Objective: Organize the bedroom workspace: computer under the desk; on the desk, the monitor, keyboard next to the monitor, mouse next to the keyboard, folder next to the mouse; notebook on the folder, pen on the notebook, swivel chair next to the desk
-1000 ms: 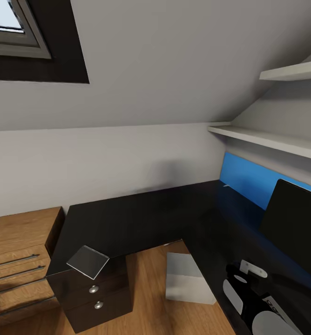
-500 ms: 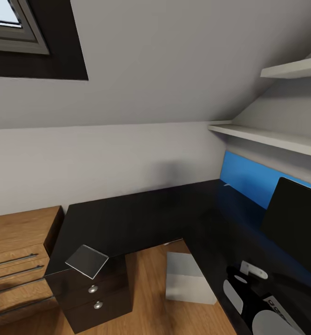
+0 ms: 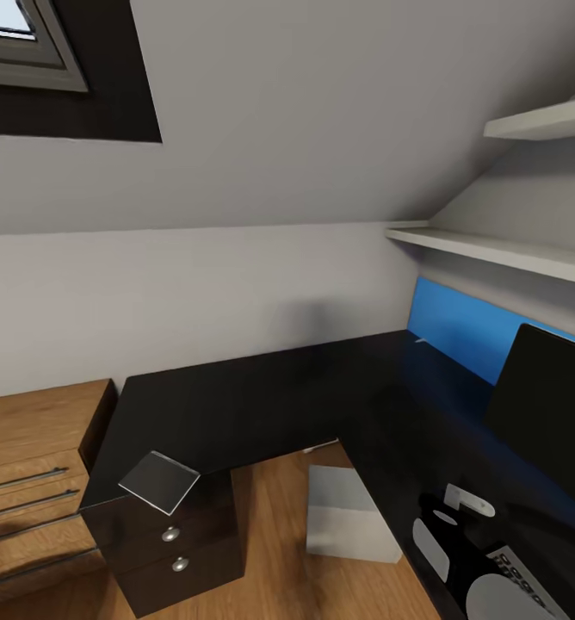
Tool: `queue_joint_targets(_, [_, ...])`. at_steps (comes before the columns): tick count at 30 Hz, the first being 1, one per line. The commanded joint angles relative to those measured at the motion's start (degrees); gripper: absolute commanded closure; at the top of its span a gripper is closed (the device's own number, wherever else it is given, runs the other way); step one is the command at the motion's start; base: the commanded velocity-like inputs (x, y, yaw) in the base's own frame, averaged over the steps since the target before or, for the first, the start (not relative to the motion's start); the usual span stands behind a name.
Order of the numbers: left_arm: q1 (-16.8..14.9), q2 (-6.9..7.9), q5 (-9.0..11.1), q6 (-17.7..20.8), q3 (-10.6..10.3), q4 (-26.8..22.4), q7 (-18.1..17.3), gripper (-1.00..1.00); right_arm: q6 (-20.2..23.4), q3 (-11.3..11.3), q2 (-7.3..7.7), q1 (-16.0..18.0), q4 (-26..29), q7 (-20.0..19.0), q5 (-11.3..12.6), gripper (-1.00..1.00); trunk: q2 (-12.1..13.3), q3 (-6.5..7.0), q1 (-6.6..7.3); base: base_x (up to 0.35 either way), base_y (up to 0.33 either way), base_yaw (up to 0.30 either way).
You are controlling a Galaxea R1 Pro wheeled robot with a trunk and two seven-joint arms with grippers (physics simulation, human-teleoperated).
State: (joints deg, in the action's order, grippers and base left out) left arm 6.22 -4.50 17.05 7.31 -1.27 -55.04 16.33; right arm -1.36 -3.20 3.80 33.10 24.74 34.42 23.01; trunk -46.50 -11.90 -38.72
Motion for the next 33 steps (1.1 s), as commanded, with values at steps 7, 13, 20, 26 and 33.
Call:
queue_joint_targets(7, [0.02, 0.02, 0.44, 0.25, -0.13, -0.16, 0.39, -1.00, -0.37, -0.40, -0.03, 0.03, 0.14, 0.35, 0.72, 1.00, -1.68, -0.80, -0.90, 0.000, 0.000, 0.000])
queue_joint_targets(13, [0.02, 0.08, 0.44, 0.29, 0.00, -0.16, 0.30, -1.00, -0.50, -0.61, -0.49, 0.03, 0.42, 0.54, 0.68, 1.00, -1.68, -0.80, -0.90, 0.000, 0.000, 0.000])
queue_joint_targets(20, [0.02, 0.16, 0.44, 0.34, 0.04, -0.16, 0.29, -1.00, -0.48, -0.66, -1.04, 0.03, 0.48, 0.51, 0.64, 1.00, -1.68, -0.69, -0.90, 0.000, 0.000, -0.087])
queue_joint_targets(26, [0.02, 0.17, 0.44, 0.34, 0.05, -0.16, 0.28, -1.00, -0.52, -0.67, -1.06, 0.03, 0.48, 0.48, 0.64, 1.00, -1.68, -0.62, -0.90, 0.000, 0.000, -0.078])
queue_joint_targets(33, [0.02, 0.19, 0.44, 0.34, 0.05, -0.16, 0.28, -1.00, -0.55, -0.67, -1.07, 0.03, 0.48, 0.42, 0.64, 1.00, -1.68, -0.52, -0.90, 0.000, 0.000, -0.124])
